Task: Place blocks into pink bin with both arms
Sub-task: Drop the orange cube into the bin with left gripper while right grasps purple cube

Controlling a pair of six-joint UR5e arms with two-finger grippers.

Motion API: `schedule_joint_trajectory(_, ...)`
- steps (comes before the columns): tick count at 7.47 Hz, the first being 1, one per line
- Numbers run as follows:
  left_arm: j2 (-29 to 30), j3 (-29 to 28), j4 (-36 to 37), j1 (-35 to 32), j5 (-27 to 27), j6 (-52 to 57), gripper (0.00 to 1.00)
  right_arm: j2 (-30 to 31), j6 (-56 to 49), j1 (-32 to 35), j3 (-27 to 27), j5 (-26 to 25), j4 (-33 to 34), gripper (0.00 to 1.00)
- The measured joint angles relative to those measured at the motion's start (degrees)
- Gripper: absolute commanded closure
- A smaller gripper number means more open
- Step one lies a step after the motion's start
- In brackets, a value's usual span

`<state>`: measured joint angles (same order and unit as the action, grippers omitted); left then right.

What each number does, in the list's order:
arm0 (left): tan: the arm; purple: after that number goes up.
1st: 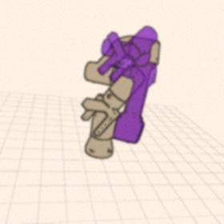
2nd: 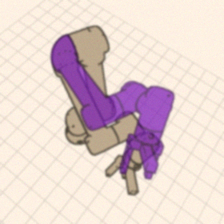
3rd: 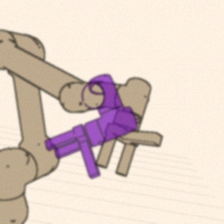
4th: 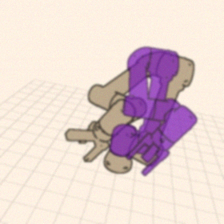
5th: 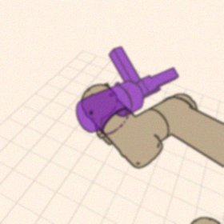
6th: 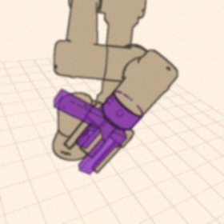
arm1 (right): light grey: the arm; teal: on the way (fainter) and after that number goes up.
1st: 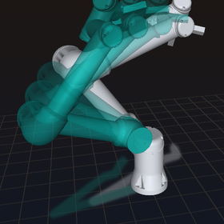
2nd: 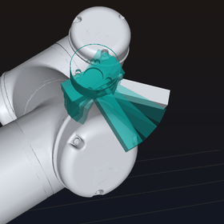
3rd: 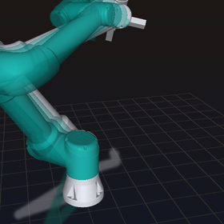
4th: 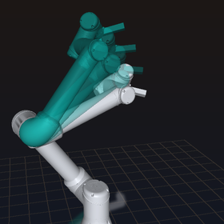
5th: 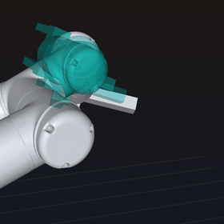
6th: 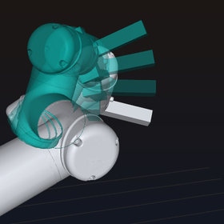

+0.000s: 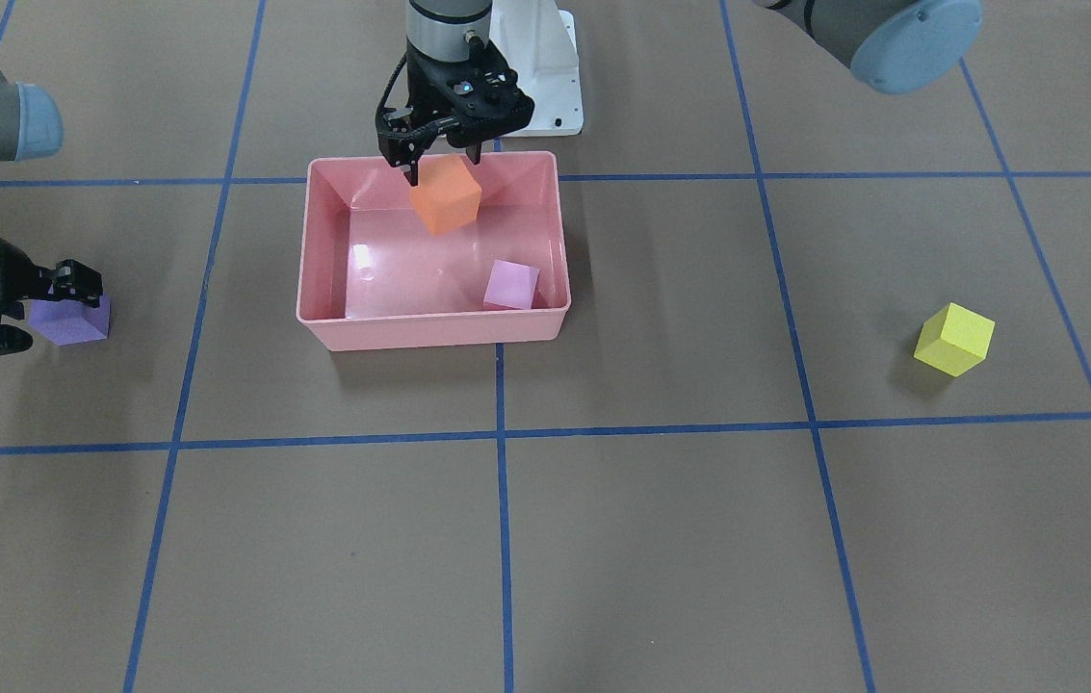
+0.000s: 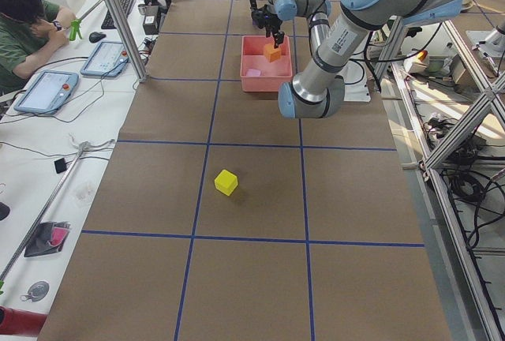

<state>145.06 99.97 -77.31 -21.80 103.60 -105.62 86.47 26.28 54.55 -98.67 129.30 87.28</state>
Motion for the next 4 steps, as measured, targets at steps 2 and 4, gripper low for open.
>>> schedule_joint_trajectory(2, 0.01, 0.10, -0.03, 0.00, -0.50, 0.42, 0.00, -0.44, 0.09, -0.29, -0.14, -0.31, 0.01, 1.00)
schedule_joint_trajectory(4, -0.01, 1.04, 0.12, -0.37, -1.31, 1.90, 0.00, -0.55, 0.07, 0.28, -2.33, -0.17, 0.35, 1.00)
